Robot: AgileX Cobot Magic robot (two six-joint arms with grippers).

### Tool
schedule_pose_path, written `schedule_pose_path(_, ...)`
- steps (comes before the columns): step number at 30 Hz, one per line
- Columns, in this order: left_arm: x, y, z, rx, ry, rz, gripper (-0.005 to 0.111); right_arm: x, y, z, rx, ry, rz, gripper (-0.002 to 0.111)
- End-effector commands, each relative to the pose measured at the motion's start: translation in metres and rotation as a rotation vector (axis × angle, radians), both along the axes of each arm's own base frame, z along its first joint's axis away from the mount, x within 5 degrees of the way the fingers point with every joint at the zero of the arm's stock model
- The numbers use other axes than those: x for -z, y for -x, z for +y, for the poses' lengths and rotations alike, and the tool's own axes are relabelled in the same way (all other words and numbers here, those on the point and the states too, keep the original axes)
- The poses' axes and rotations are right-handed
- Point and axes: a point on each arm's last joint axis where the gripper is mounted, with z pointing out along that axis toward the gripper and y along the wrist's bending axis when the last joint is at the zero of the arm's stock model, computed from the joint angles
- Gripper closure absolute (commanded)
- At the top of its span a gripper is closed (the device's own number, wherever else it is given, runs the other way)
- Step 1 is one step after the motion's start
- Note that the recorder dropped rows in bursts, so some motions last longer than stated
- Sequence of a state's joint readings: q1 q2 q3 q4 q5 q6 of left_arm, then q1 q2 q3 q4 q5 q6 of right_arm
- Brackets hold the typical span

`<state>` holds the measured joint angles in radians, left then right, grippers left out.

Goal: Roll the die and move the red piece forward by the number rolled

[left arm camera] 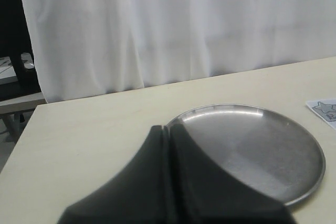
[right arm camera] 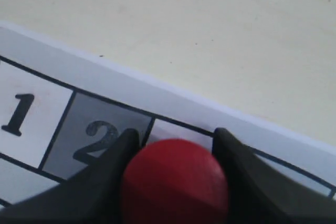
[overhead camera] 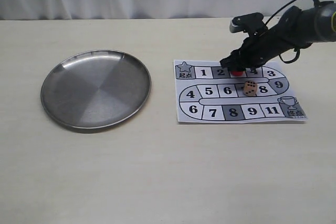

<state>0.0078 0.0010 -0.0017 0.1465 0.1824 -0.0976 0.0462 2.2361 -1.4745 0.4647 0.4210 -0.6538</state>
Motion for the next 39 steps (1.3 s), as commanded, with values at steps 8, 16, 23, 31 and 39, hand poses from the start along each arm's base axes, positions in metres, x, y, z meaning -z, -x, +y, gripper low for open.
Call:
schedule_pose_path(8, 0.0, 0.0, -0.001, 0.01, 0.003, -0.008, 0.107, 0.003, 0.003, -0.01, 0.019, -0.008, 0.042, 0.104)
schedule_pose_path(16, 0.0, 0.0, -0.001, 0.01, 0.003, -0.008, 0.107, -0.077, 0.006, -0.011, 0.02, -0.008, -0.139, 0.104)
schedule_pose_path(23, 0.0, 0.0, -0.001, 0.01, 0.003, -0.008, 0.107, -0.105, 0.01, -0.035, 0.078, -0.004, -0.196, 0.104)
schedule_pose_path(31, 0.0, 0.0, -0.001, 0.01, 0.003, -0.008, 0.107, -0.035, 0.004, -0.046, 0.097, -0.011, -0.015, 0.104)
schedule_pose_path(39, 0.0, 0.0, -0.001, 0.01, 0.003, -0.008, 0.107, 0.015, 0.004, -0.046, 0.1, -0.008, 0.085, 0.104)
